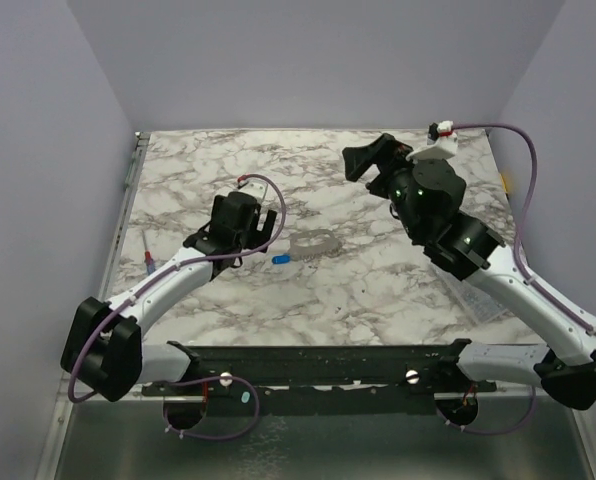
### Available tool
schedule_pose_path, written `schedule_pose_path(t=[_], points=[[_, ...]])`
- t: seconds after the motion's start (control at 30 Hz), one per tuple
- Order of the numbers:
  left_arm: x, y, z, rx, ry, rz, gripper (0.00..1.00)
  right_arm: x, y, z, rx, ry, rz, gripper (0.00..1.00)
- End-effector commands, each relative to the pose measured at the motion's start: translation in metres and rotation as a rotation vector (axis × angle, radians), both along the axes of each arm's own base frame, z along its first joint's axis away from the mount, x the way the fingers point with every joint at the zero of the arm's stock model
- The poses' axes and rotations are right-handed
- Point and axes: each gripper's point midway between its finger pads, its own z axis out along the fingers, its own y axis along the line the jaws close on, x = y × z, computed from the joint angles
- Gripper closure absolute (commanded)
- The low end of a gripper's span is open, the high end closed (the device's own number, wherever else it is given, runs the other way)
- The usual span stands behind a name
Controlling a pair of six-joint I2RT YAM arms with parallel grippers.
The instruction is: Put the keys on the keyring
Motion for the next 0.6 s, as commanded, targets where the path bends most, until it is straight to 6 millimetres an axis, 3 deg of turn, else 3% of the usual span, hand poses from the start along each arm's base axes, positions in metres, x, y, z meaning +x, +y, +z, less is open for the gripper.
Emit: schedule_pose_path(t=[0.0, 0.2, 0.57], points=[[0.006, 0.022, 0.019, -0.085, -0.116, 0.204, 0.01, 0.011, 0.004, -0.043, -0.024, 0.196, -0.070, 0.03], [0.007, 0.052, 0.032, -0.128, -0.219, 0.387, 0.01, 0.017, 0.011, -0.032, 0.147, 0.233, -0.116, 0.03], [0.003, 0.061, 0.050, -0.128, -0.315, 0.374, 0.01, 0.028, 0.019, -0.049, 0.207, 0.326, -0.187, 0.03]])
